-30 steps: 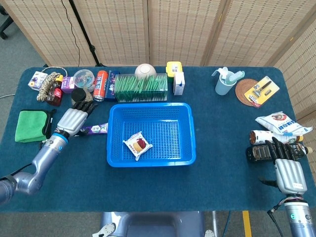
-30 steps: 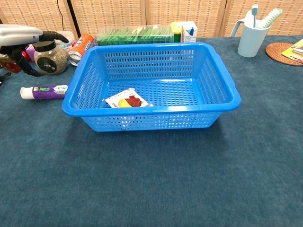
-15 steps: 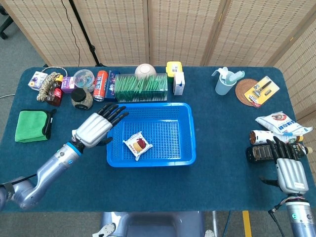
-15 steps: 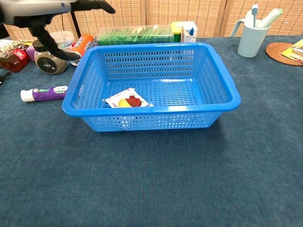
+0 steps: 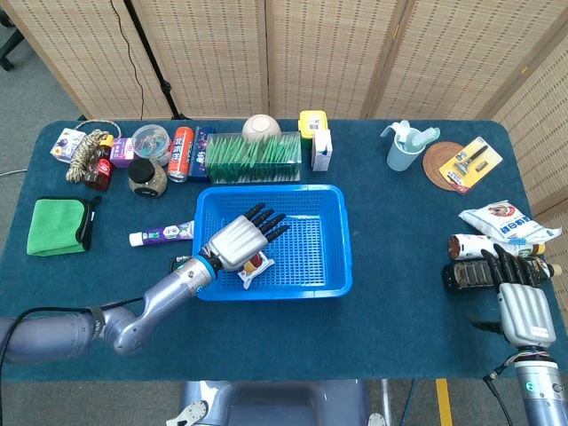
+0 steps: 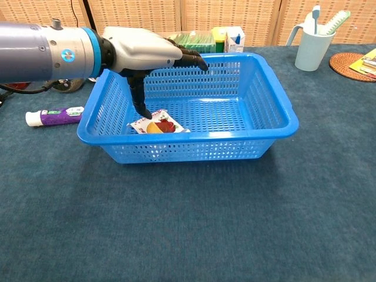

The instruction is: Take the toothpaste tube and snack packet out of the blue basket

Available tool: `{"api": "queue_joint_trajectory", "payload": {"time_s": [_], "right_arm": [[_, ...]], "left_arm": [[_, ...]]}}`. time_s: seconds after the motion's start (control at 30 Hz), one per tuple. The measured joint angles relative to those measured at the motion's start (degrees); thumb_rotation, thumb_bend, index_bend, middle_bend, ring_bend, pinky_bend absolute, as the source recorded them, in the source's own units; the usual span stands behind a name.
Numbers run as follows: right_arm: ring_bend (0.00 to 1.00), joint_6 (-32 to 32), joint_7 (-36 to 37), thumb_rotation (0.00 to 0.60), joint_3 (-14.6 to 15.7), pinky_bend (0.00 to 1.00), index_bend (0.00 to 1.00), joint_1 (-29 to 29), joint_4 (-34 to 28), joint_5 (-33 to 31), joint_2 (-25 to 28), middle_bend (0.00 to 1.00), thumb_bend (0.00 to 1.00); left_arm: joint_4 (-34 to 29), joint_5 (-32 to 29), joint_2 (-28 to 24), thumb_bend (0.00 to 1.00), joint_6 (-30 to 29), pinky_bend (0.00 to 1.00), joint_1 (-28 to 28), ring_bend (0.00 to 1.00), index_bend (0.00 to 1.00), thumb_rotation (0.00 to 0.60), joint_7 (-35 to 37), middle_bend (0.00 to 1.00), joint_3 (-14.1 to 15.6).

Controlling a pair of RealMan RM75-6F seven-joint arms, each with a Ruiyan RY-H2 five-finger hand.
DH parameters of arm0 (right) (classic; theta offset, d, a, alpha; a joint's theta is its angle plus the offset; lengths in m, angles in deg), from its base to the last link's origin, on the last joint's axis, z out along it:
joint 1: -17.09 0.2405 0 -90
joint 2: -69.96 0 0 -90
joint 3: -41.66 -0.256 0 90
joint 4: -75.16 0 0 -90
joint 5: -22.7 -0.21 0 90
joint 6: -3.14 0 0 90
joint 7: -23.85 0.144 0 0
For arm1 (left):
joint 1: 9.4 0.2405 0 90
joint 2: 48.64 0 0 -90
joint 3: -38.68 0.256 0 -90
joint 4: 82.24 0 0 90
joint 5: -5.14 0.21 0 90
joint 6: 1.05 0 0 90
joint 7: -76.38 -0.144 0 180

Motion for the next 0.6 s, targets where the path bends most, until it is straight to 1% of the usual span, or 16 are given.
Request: {"api": "queue_joint_trajectory", "payload": {"time_s": [0.17,0.23,0.4,0.6], "right_arm": [[0.0,-0.39,-0.12,0.6,-0.25,0.0,0.0,0.18,0.32,-0.96,-0.14,0.0,0.0],[0.0,-0.44,-0.2,0.6,-0.49,0.0,0.0,0.24,0.44,-1.38,-0.19,0.0,0.0],[0.0,-0.45,-0.3,0.6,-0.58,0.0,0.0,0.3,0.57,-1.61,-0.29,0.0,0.0],[0.0,-0.64,-0.45,0.6,-0.6,0.0,0.0,0.43,0.64,-1.88,-0.38,0.0,0.0]], "left_arm": [[4.84,-2.72,3.6,0.02,1.71,0.0,-2.17,0.0,0.0,0.6,-0.43,0.0,0.72],[5.69,-2.99,4.31,0.02,2.01,0.0,-2.51,0.0,0.0,0.6,-0.27,0.0,1.32],[6.68,-2.78,4.53,0.02,2.4,0.0,-2.55,0.0,0.0,0.6,0.55,0.0,2.87],[8.31,-3.59,5.0,0.02,2.94,0.0,-3.24,0.0,0.0,0.6,0.3,0.0,3.81]]}}
